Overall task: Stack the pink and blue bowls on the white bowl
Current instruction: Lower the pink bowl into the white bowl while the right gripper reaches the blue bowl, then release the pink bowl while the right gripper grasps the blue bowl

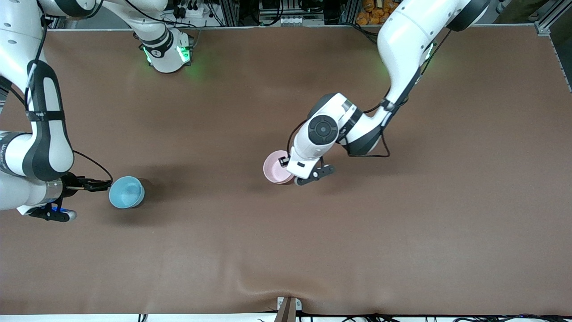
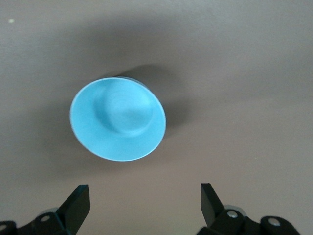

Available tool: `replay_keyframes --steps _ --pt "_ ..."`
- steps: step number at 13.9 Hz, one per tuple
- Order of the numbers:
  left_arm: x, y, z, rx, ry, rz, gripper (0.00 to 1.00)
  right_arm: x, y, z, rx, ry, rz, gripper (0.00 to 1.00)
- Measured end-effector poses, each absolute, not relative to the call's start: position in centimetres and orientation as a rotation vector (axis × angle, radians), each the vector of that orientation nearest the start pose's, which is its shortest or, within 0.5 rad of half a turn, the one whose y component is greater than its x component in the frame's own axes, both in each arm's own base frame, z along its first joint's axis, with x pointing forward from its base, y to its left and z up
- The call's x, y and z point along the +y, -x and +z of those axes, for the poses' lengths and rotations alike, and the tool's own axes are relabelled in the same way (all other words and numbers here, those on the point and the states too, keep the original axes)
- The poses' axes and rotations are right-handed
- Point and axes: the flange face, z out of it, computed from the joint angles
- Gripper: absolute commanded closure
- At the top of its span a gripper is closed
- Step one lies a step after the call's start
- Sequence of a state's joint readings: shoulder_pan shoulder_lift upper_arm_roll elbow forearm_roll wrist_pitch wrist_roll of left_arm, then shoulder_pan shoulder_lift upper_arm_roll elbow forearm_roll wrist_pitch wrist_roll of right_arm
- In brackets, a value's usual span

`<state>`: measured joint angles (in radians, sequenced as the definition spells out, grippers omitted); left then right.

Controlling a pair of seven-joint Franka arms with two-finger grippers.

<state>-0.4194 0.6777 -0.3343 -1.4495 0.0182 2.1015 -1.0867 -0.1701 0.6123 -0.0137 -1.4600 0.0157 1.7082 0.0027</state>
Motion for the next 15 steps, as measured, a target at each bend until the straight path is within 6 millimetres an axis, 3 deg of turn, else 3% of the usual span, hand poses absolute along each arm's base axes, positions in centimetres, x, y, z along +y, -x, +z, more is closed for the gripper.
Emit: replay_keyframes --steps 1,3,5,8,13,14,15 --pt "-43.3 -56.8 33.8 -0.612 3.181 0.200 0.00 -12.5 -65.9 29.5 0.301 3.036 0.554 0.00" --pt "-36.1 -59.9 41.0 -0.566 3.179 0.124 0.00 -13.2 -66.7 28.9 0.317 3.054 0.465 0.00" --pt "-28.7 -61.7 46.5 -0.554 3.170 0.073 0.00 -14.0 -67.1 28.1 0.333 3.061 0.417 0.00" --pt "-22.4 -62.3 51.0 -0.591 3.148 0.019 0.00 -13.7 -67.0 25.6 0.341 3.044 0.414 0.00" --pt "-12.3 -62.6 55.9 -0.462 3.149 -0.057 0.00 -13.2 -65.2 20.6 0.380 3.003 0.412 0.04" --pt "-11.1 -62.3 56.8 -0.451 3.145 -0.064 0.00 -13.1 -64.9 20.0 0.385 2.997 0.417 0.57" --pt "-10.8 -61.8 57.7 -0.445 3.141 -0.068 0.00 -13.1 -64.7 19.7 0.390 2.993 0.419 0.91"
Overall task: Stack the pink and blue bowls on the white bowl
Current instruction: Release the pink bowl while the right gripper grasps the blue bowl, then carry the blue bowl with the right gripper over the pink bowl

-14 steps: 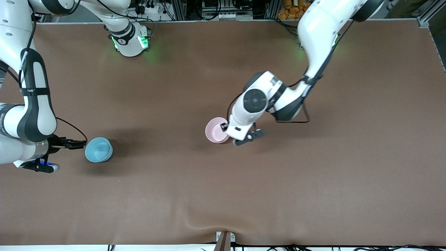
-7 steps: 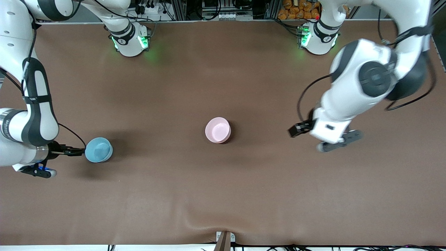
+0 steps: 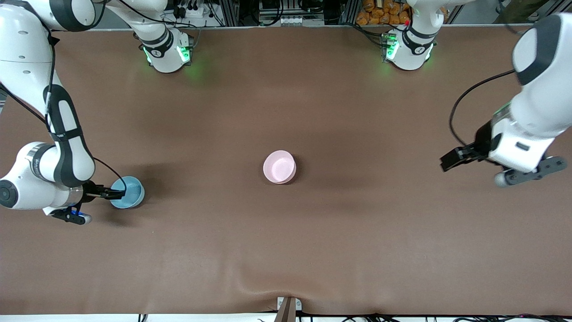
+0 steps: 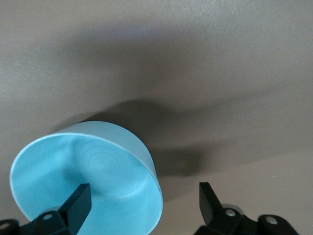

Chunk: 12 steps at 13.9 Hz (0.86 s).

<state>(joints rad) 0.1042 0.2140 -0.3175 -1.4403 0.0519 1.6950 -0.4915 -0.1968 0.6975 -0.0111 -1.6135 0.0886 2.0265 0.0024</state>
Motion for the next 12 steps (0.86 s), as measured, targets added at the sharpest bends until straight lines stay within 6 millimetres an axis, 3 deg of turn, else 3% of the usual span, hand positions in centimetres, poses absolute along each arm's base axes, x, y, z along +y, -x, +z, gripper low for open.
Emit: replay_keyframes --steps 1,4,8,12 --pt "-10.9 -61.3 58.6 -0.442 3.139 -0.082 0.00 -13.0 -64.6 19.5 0.393 2.988 0.424 1.00" --pt "-11.4 -60.1 60.8 -0.430 3.138 -0.135 0.00 -12.9 -64.0 18.8 0.378 2.981 0.449 1.00" --pt "-11.2 -60.0 61.3 -0.384 3.143 -0.149 0.00 -13.2 -63.5 18.4 0.319 2.977 0.459 1.00" --pt "-7.1 -58.9 64.0 -0.238 3.131 -0.198 0.00 -13.3 -64.1 20.8 0.301 2.986 0.401 1.00"
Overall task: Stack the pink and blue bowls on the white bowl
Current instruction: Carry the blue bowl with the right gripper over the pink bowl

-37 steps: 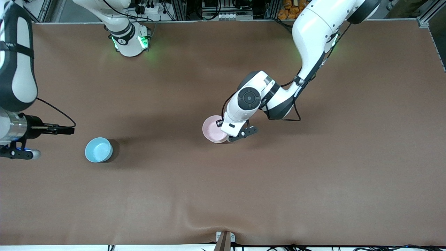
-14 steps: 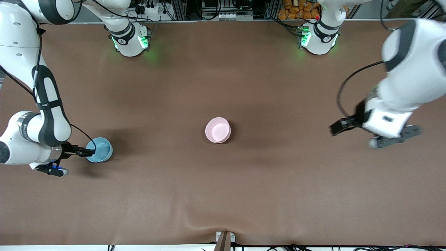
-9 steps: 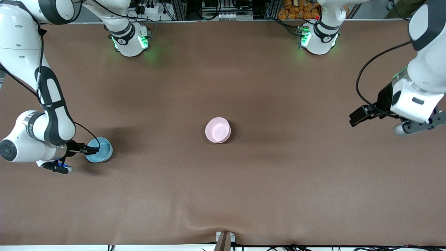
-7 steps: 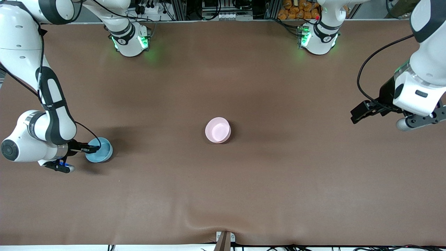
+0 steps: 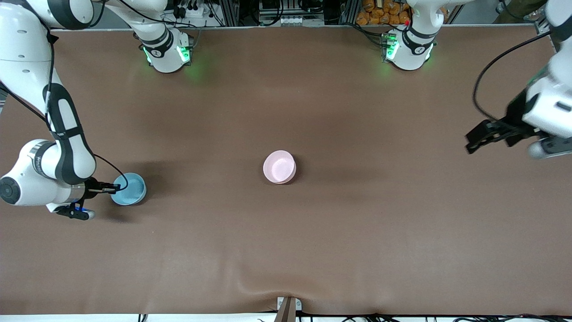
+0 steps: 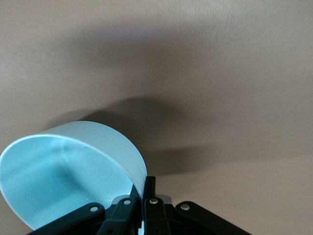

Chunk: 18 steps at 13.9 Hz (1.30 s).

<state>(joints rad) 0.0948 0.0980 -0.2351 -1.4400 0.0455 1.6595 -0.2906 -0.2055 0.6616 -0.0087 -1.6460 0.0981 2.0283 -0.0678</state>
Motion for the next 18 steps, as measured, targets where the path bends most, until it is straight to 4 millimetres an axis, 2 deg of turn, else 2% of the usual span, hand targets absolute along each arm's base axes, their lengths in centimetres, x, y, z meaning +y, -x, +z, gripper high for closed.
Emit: replay_keyframes --steps 2,4,6,8,10,12,15,18 --pt "-4.5 -57.6 64.9 -0.192 3.124 -0.165 0.00 -13.0 -64.4 22.9 0.291 2.990 0.368 1.00" --pt "-2.2 -56.6 64.9 -0.148 3.135 -0.145 0.00 -11.6 -64.6 25.7 0.256 2.980 0.363 1.00" --pt "-1.4 -55.7 64.7 -0.138 3.136 -0.131 0.00 -8.8 -64.6 29.1 0.220 2.925 0.362 1.00" --pt "-1.6 -55.1 64.7 -0.134 3.136 -0.125 0.00 -5.4 -64.2 31.7 0.184 2.842 0.394 1.00" --pt "-1.8 -54.7 64.9 -0.136 3.136 -0.123 0.00 -0.4 -64.0 33.1 0.172 2.804 0.430 1.00" --pt "-2.0 -54.3 64.9 -0.163 3.135 -0.096 0.00 6.2 -63.8 33.8 0.194 2.804 0.458 1.00" --pt "-2.4 -53.9 65.1 -0.172 3.134 -0.081 0.00 16.2 -62.4 34.9 0.248 2.777 0.488 1.00" --pt "-4.6 -53.6 65.1 -0.119 3.135 -0.075 0.00 24.1 -60.7 35.6 0.366 2.796 0.450 1.00"
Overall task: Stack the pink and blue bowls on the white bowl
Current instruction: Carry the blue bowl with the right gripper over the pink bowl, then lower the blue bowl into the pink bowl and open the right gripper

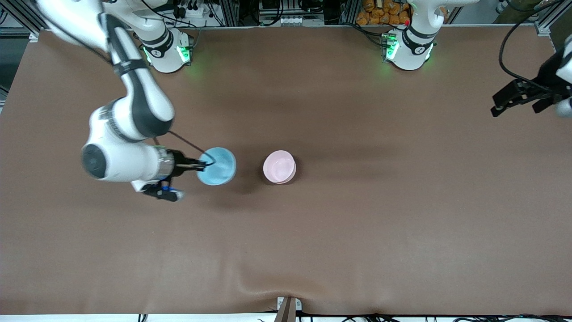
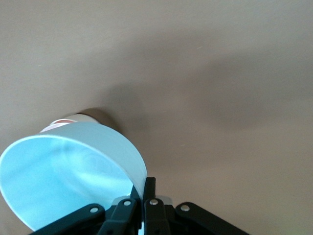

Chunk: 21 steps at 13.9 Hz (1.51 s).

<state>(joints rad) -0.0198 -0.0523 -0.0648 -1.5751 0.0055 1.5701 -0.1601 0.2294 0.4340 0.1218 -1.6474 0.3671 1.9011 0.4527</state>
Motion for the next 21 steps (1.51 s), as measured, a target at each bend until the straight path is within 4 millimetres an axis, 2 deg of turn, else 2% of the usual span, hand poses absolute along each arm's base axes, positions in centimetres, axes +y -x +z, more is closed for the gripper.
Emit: replay_keyframes --steps 3,10,12,14,21 --pt "-5.6 -53.6 65.0 -0.106 3.133 -0.074 0.00 30.1 -58.2 34.2 0.454 2.808 0.408 1.00" --pt "-5.7 -53.6 64.9 -0.106 3.132 -0.069 0.00 38.1 -53.7 27.9 0.711 2.745 0.304 1.00" --pt "-5.7 -53.6 64.8 -0.104 3.132 -0.066 0.00 39.2 -53.2 26.6 0.741 2.735 0.282 1.00" --pt "-5.8 -53.6 64.6 -0.103 3.131 -0.062 0.00 39.4 -53.2 25.8 0.755 2.729 0.273 1.00" --pt "-6.0 -53.6 64.5 -0.094 3.131 -0.056 0.00 41.0 -51.9 24.5 0.812 2.725 0.297 1.00"
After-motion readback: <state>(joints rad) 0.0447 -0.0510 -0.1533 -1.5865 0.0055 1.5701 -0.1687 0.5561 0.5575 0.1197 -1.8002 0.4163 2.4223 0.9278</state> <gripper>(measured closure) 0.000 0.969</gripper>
